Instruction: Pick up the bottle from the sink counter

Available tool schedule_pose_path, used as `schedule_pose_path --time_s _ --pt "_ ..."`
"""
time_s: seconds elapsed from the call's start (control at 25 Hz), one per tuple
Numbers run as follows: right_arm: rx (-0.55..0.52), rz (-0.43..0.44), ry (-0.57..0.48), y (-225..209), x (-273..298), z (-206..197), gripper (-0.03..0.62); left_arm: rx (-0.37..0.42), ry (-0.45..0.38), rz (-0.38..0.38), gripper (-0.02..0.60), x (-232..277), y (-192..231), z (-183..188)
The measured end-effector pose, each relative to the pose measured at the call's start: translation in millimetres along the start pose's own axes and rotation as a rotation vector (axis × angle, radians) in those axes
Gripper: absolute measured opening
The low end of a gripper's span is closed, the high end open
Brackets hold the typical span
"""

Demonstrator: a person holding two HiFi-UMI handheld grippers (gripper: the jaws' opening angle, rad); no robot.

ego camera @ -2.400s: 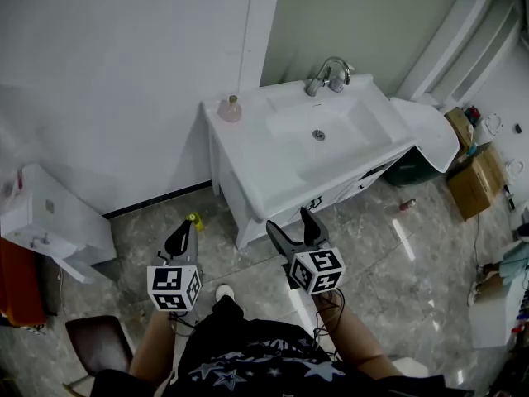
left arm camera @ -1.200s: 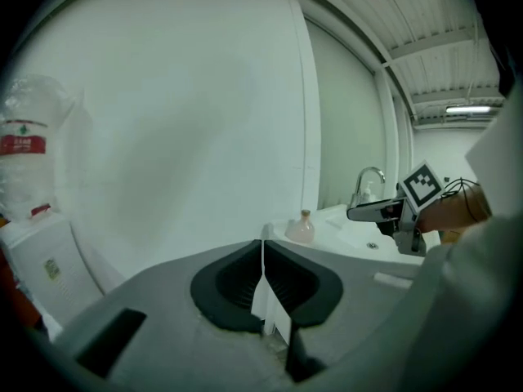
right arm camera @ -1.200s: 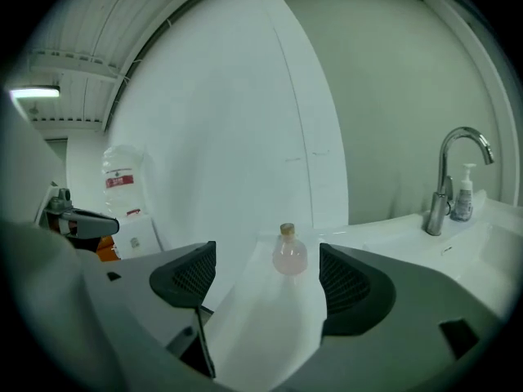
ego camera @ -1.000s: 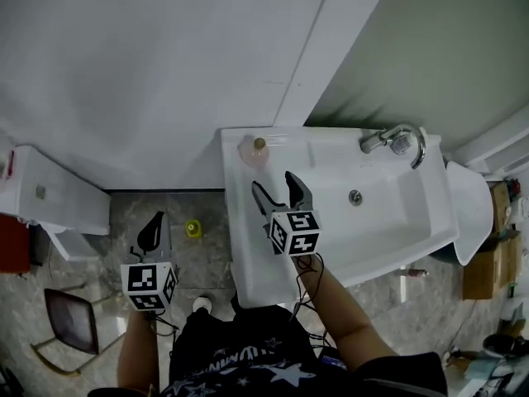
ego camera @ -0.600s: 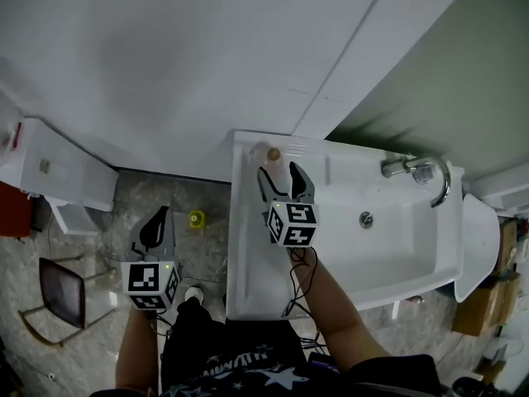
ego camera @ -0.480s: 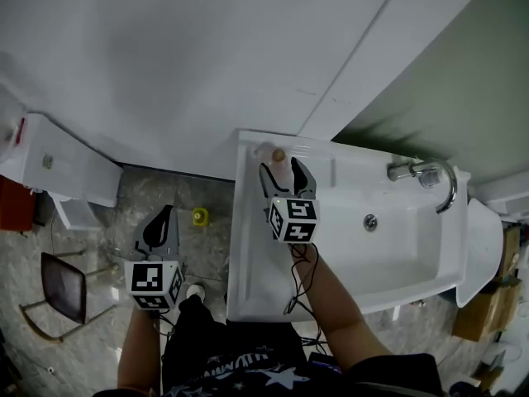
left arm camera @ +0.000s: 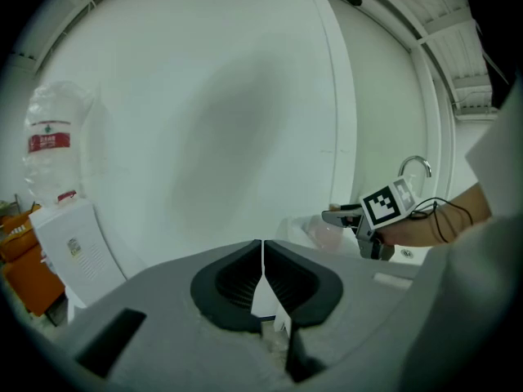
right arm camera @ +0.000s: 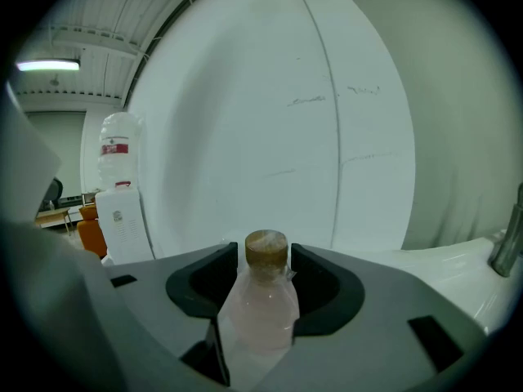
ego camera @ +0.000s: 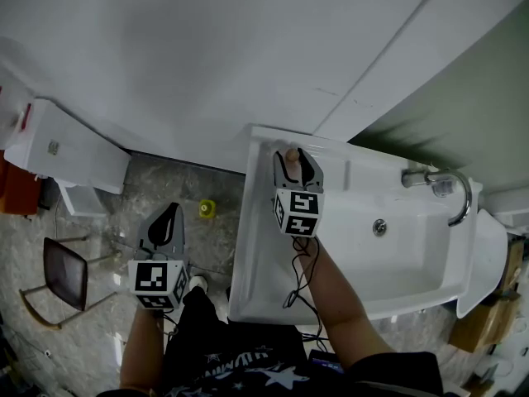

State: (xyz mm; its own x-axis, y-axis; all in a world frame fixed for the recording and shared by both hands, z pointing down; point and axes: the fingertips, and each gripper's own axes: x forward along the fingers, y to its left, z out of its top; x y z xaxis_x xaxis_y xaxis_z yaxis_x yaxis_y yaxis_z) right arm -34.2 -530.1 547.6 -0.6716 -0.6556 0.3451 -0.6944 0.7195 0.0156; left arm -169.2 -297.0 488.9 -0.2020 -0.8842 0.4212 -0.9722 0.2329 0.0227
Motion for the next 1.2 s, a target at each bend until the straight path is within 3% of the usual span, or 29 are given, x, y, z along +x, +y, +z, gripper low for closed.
schedule_pose_path --time_s 0.2,0.68,1.2 --pt "-0.01 -0.026 0.006 -2 5 -1 0.149 -0.005 0.003 -0.008 0.023 -3 0 -3" --pt "-0.011 -0.024 0.036 -1 -6 -2 0.141 0.008 0.01 -0.045 0.023 -13 -3 -6" --pt "0.034 -0.087 -0.037 14 -82 29 0.14 0.007 -0.046 -0.15 0.023 -38 -6 2"
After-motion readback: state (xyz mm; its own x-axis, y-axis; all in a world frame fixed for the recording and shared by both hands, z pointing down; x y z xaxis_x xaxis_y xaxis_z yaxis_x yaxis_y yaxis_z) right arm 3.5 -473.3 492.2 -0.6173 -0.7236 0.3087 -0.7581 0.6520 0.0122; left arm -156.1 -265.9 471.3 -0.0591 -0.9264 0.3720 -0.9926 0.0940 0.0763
